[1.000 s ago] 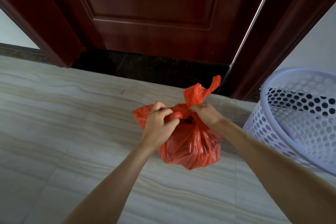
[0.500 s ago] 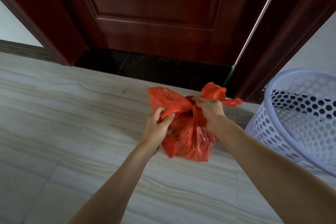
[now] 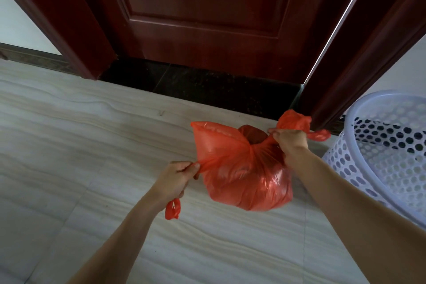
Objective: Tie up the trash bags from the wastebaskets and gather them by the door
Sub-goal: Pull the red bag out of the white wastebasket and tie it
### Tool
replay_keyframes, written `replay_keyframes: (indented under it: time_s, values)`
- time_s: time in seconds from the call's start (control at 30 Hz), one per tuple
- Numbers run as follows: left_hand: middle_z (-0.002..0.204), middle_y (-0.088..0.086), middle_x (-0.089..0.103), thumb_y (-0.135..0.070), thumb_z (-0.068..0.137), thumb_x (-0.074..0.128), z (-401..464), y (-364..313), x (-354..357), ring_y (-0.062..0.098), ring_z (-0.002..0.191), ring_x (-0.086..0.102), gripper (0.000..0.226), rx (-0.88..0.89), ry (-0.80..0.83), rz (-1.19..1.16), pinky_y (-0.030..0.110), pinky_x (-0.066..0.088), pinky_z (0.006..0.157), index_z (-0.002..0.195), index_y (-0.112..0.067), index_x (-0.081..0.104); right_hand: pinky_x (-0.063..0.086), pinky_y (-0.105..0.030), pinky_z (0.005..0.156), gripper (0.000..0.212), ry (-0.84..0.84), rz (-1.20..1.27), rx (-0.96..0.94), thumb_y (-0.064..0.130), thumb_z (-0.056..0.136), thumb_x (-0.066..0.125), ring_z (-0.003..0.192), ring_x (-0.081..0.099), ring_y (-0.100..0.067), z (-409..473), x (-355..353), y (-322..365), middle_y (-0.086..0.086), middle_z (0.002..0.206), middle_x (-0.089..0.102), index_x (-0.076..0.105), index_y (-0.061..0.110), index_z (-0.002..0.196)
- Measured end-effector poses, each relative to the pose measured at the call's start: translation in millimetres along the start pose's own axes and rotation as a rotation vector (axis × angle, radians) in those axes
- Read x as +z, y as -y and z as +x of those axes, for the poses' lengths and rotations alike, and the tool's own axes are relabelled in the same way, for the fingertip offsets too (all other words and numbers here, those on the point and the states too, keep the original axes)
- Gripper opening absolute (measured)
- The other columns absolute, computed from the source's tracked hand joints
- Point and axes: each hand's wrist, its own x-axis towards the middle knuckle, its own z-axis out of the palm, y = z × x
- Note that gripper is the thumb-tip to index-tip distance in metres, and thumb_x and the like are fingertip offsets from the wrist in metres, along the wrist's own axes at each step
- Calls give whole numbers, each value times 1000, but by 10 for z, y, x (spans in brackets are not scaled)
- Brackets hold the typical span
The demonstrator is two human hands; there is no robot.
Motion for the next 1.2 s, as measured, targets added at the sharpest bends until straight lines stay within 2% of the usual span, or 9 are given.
replay_keyframes:
  time_s: [0.17, 0.33, 0.43, 0.57, 0.7, 0.77, 0.9, 1.03, 1.2]
  values:
    - [60, 0, 49, -11, 94, 49, -63, 46, -64, 8, 51, 45, 25, 46, 26, -81, 21, 43, 52, 71, -10, 61, 39, -18, 84, 29, 70, -230, -298, 1, 90, 46, 96, 54, -10, -112, 27, -137, -2, 106, 67, 71, 9, 102]
    - [79, 9, 62, -11, 83, 56, -125, -220, 5, 6, 62, 55, 25, 245, 190, -206, 8, 41, 60, 103, -5, 69, 45, -23, 82, 28, 194, -390, -394, 2, 91, 48, 98, 61, -18, -212, 65, -292, -9, 108, 69, 68, 6, 109]
    - [78, 17, 62, -18, 72, 59, -126, -429, 186, 13, 61, 57, 24, 152, 269, -490, 10, 45, 56, 84, -2, 71, 42, -11, 72, 28, 251, -386, -415, 0, 90, 50, 94, 57, -12, -212, 74, -317, -6, 103, 68, 68, 4, 110]
    - [63, 17, 59, -26, 67, 50, -25, -557, 424, 32, 78, 63, 27, 45, 332, -957, 40, 44, 89, 52, -4, 56, 42, -13, 64, 27, 345, -349, -344, -2, 90, 49, 75, 57, -10, -190, 73, -324, -3, 85, 63, 68, 2, 108]
    - [100, 15, 66, -30, 66, 38, 110, -501, 420, 31, 96, 61, 51, -29, 327, -1051, 48, 38, 99, 96, -1, 67, 40, -7, 48, 28, 404, -375, -289, -3, 91, 47, 40, 51, 8, -153, 28, -411, 4, 66, 58, 66, 0, 110]
    - [115, 13, 59, -22, 73, 30, 151, -453, 467, 30, 104, 57, 55, -69, 307, -936, 42, 45, 94, 119, -3, 56, 41, -9, 49, 29, 421, -307, -232, -3, 91, 46, 46, 53, 1, -158, 0, -406, 1, 68, 58, 65, 2, 113]
    - [92, 5, 61, -1, 86, 44, 185, -470, 594, 9, 73, 61, 47, 41, 89, -275, 14, 48, 68, 132, -11, 48, 46, -17, 61, 32, 492, -174, -125, -1, 92, 45, 60, 52, -8, -244, -20, -334, 1, 75, 59, 63, 10, 116]
    - [131, 0, 45, -36, 75, 73, 297, -471, 682, 15, 120, 48, 65, 172, 32, 458, 22, 37, 97, 131, -16, 46, 44, -20, 67, 35, 552, -49, -58, -1, 89, 45, 75, 57, -14, -341, -57, -270, -1, 86, 65, 64, 16, 114]
    - [122, 6, 48, -66, 65, 66, 298, -416, 911, 31, 107, 59, 83, 149, -129, 801, 37, 46, 87, 123, -10, 47, 41, -7, 48, 34, 449, 63, -175, -10, 80, 43, 65, 58, -9, -438, -82, -171, -6, 79, 68, 73, 3, 92]
